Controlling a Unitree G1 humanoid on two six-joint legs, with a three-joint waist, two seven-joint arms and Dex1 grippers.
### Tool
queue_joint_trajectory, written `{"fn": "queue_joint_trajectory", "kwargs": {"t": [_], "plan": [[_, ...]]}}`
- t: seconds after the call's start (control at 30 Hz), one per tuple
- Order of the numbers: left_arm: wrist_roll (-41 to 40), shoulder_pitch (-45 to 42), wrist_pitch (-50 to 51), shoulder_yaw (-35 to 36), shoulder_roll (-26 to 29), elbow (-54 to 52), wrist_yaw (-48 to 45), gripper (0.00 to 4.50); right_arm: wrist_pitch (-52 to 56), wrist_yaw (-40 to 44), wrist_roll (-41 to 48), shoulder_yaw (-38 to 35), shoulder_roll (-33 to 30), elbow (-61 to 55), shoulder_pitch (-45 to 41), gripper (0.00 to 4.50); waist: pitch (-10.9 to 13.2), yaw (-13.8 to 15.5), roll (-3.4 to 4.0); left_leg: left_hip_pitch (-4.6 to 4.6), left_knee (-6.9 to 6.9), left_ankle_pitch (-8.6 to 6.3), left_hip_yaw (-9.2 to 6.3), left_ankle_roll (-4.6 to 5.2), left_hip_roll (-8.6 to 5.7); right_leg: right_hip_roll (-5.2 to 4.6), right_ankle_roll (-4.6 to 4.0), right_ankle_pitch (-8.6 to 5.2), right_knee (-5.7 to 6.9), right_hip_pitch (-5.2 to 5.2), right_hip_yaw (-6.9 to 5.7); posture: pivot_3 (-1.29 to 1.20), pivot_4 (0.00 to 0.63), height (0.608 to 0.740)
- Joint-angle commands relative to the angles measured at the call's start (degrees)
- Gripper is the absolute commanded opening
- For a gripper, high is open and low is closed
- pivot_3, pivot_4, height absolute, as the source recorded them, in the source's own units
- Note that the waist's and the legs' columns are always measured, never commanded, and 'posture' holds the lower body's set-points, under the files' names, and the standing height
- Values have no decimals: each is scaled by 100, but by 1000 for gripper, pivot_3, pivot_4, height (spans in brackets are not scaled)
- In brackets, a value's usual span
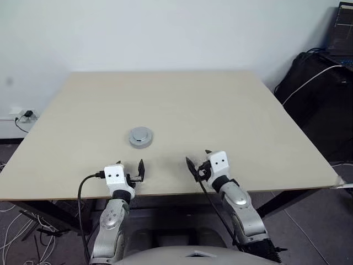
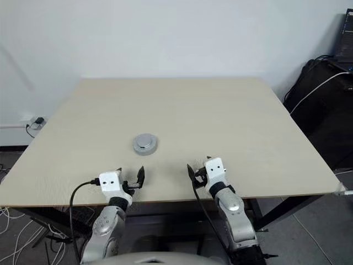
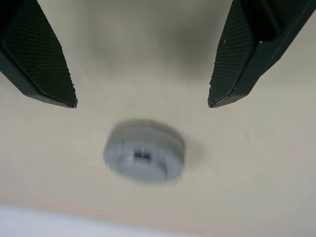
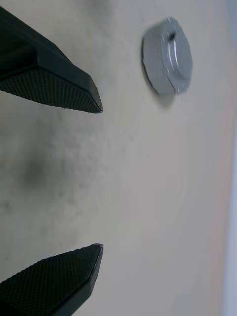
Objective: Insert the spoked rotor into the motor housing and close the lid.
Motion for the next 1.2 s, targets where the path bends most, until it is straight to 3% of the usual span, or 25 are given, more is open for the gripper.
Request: {"fn": "queue_joint_trajectory", "kwargs": {"t": [0.03, 0.27, 1.2], "plan": [[363, -86, -764, -3, -83, 169, 205, 4490, -547, -335, 114, -279, 223, -211, 127, 4500, 2, 2, -2, -7, 0, -1, 0, 0, 0, 1, 0, 0, 0, -6, 0, 0, 0, 740], [646, -201, -1443, 51, -139, 522, 360, 4490, -1383, -813, -321, -411, 258, 66, 274, 4500, 8, -7, -4, -21, 1, 0, 20, 1, 3, 5, 3, 2, 5, -29, -4, 0, 0, 740], [371, -252, -1639, 134, -270, 732, 107, 4490, -1061, -782, 23, -494, 371, 226, 246, 4500, 11, -10, -6, -20, 3, -1, 23, 5, 6, 8, 3, 2, 7, -30, -4, 0, 0, 740]]}}
